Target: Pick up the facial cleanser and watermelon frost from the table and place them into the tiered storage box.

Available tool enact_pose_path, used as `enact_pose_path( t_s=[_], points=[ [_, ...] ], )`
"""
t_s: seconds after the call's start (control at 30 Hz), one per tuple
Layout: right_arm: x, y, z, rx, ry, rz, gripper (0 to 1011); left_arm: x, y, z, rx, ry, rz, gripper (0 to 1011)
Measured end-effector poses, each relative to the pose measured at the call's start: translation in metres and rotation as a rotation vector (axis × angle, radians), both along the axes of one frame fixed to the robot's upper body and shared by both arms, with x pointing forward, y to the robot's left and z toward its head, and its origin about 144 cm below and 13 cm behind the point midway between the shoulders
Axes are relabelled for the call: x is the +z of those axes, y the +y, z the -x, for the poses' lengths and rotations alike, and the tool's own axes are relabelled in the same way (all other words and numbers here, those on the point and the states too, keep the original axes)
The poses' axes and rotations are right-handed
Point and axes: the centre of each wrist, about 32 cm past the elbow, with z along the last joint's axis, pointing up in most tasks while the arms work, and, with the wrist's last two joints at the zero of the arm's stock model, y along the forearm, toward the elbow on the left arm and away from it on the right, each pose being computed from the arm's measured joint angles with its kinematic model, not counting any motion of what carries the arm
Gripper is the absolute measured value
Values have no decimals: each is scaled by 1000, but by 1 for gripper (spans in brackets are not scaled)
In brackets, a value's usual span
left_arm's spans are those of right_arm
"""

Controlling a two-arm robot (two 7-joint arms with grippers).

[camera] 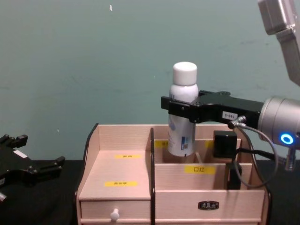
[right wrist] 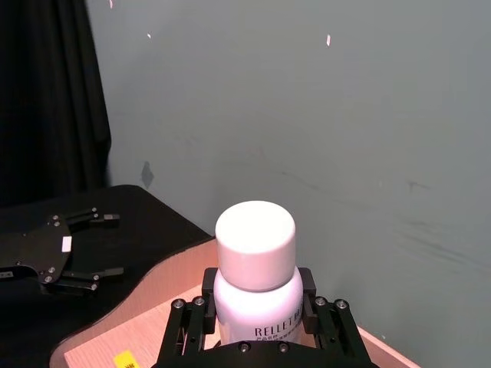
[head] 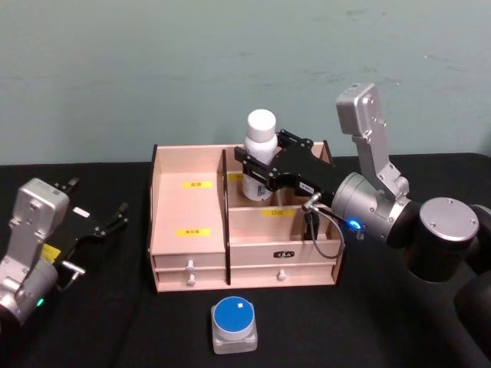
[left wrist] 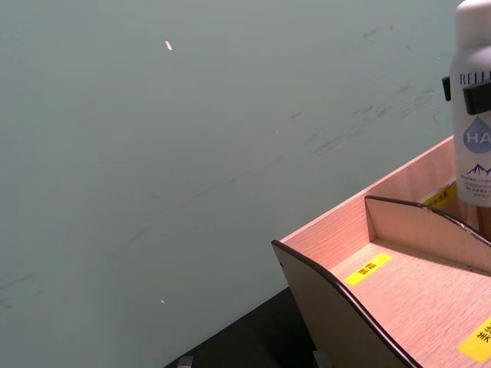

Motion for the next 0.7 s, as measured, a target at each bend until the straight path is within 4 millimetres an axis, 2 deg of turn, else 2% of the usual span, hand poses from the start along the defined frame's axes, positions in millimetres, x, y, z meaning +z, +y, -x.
enact_pose_path(
  t_s=[0.7],
  points=[
    [-11, 3, -14, -1, 10, 28, 616, 0, 0, 0, 0, 0, 0, 1010]
  ],
)
